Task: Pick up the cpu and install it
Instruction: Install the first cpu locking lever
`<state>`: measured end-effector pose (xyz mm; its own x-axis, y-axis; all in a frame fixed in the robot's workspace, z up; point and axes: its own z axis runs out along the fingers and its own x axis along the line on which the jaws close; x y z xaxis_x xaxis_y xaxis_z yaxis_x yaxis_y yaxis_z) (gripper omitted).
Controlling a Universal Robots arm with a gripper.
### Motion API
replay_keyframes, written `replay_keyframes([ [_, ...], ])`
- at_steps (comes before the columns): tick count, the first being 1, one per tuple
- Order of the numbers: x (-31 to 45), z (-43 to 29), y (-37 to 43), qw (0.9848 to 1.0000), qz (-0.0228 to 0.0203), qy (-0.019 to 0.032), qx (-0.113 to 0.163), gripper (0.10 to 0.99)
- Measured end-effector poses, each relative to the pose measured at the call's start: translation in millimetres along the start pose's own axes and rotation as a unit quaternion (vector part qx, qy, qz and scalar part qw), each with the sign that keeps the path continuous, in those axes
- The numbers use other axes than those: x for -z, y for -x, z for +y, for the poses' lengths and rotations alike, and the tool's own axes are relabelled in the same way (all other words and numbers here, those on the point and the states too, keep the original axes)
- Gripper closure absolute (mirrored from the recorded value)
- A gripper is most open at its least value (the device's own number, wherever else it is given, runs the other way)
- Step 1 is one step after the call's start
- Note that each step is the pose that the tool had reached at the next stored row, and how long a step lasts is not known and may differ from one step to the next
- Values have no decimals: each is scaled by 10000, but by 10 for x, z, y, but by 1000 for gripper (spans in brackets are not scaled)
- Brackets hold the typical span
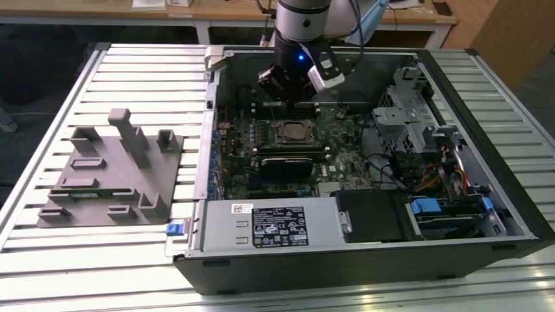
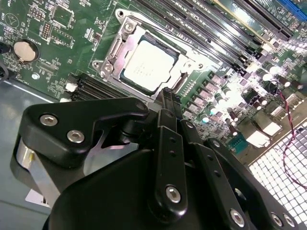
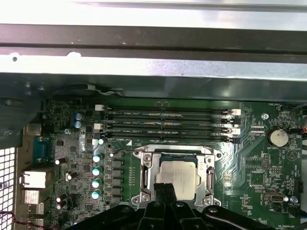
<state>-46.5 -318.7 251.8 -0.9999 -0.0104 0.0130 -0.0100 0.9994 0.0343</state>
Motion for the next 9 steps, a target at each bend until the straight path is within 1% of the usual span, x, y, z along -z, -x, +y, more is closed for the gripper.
replay_keyframes([
  [6, 0, 0, -18, 10000, -1, 0, 1, 969],
  [9, -1, 0, -44, 10000, -1, 0, 5, 969],
])
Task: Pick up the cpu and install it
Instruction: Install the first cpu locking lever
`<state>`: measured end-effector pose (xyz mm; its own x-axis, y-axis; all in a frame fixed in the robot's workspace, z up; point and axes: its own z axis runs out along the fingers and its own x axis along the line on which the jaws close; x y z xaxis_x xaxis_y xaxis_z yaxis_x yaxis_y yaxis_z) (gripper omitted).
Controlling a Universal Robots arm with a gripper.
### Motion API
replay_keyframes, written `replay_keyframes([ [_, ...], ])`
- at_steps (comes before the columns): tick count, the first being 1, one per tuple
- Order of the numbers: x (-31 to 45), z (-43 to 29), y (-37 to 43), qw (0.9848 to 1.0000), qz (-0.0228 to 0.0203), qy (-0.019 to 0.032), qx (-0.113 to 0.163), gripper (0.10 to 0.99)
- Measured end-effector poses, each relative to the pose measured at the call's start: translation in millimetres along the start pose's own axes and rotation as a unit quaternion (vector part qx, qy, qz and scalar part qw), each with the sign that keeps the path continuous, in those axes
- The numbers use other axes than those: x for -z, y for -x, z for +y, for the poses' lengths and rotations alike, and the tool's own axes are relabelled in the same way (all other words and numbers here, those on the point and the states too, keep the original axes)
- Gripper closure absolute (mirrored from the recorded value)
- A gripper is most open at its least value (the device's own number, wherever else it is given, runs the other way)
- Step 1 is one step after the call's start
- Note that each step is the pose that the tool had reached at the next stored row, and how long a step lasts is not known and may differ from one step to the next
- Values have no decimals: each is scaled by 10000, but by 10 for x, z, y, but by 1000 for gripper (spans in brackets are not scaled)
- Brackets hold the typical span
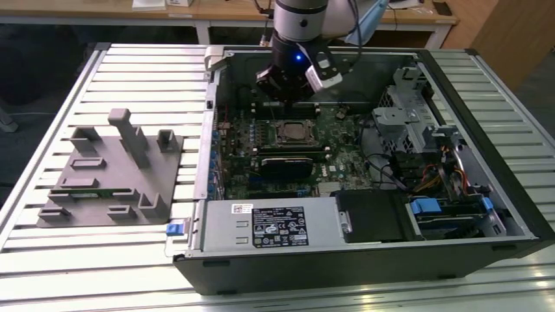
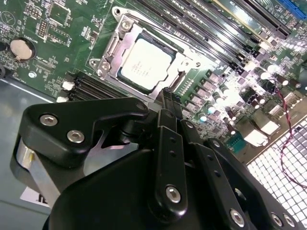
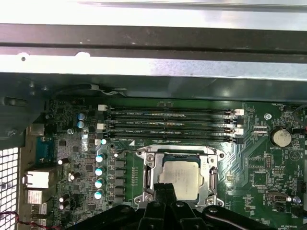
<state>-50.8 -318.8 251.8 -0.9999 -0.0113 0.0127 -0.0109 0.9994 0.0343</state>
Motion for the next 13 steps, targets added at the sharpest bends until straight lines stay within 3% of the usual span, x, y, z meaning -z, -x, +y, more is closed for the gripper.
replay_keyframes([
  [13, -4, 3, -229, 10000, 0, 0, 4, 969],
])
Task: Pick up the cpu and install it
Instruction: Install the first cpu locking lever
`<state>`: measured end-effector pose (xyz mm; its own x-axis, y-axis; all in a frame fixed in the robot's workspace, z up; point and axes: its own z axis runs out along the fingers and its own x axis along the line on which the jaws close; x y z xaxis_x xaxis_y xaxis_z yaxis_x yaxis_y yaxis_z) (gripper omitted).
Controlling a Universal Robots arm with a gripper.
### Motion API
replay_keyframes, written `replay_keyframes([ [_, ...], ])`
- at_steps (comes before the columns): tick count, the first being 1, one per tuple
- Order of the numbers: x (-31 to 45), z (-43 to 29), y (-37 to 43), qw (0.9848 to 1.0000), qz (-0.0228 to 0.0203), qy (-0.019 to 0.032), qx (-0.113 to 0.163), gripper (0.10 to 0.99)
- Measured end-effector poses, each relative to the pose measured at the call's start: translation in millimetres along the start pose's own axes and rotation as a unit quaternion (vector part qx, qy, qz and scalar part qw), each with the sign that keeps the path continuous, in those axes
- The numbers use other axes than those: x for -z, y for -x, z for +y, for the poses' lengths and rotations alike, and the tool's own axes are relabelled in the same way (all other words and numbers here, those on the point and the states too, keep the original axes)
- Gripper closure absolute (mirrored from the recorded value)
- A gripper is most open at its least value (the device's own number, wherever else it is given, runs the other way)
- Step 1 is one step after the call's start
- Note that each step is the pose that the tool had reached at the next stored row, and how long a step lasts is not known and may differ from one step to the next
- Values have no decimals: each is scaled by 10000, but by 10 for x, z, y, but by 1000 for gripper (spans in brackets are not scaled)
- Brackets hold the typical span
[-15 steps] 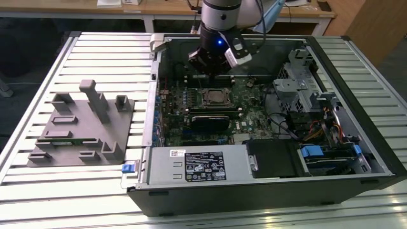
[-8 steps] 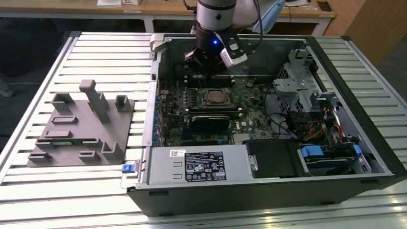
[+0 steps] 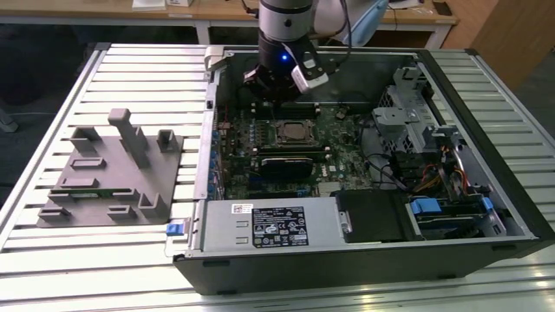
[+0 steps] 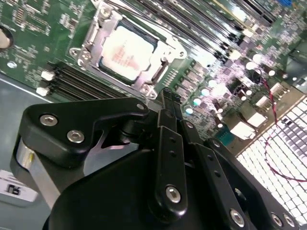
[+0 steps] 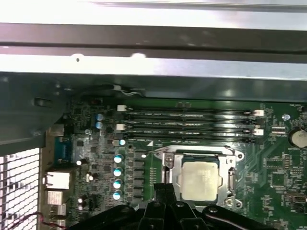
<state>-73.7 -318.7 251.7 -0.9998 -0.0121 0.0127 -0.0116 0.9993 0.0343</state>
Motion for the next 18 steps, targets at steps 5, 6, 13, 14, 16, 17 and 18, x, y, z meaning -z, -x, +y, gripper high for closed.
replay_keyframes([
  [5, -2, 2, -123, 10000, 0, 0, 0, 969],
  [6, -2, 4, -145, 10000, 0, 0, 0, 969],
  [13, -6, 103, -229, 10000, 0, 0, -1, 969],
  [14, -7, 121, -237, 10000, 0, 0, 0, 969],
  [16, -9, 162, -253, 10000, 0, 0, 0, 969],
  [17, -10, 189, -257, 10000, 0, 1, 0, 969],
  [18, -11, 209, -260, 10000, 0, 0, -1, 969],
])
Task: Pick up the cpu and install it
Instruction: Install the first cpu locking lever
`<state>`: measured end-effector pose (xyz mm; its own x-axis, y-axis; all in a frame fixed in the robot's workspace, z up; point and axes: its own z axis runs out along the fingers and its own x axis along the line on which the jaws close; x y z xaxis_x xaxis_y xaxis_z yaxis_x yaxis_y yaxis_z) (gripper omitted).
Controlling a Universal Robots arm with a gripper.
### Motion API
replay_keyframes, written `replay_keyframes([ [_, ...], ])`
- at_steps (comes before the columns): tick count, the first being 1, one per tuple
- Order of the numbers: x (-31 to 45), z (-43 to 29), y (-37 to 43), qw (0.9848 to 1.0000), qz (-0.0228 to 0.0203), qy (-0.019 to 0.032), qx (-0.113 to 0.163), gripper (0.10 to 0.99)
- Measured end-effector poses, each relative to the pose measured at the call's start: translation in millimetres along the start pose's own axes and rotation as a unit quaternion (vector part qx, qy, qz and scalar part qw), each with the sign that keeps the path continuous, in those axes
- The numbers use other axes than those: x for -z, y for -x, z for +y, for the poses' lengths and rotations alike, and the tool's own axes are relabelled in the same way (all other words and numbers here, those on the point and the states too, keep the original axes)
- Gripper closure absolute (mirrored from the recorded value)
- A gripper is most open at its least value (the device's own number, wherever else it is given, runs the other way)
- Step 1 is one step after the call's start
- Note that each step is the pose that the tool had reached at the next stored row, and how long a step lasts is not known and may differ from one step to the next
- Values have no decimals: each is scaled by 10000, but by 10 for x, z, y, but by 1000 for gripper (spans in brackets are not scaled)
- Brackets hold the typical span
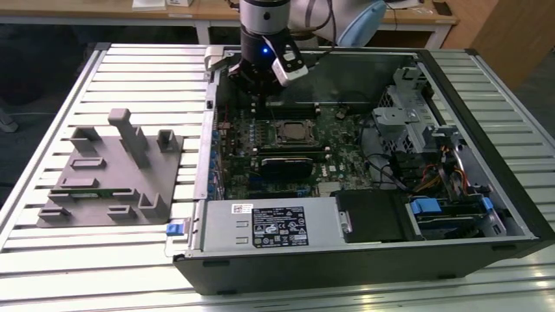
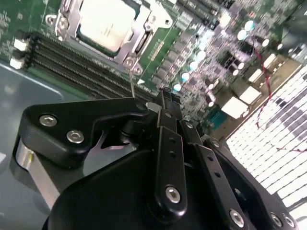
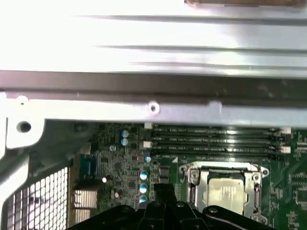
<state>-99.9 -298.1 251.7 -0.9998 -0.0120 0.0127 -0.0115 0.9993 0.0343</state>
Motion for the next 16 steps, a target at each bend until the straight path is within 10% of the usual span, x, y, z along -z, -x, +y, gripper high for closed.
replay_keyframes([
  [16, -1, 70, 168, 10000, -3, 1, 1, 969],
])
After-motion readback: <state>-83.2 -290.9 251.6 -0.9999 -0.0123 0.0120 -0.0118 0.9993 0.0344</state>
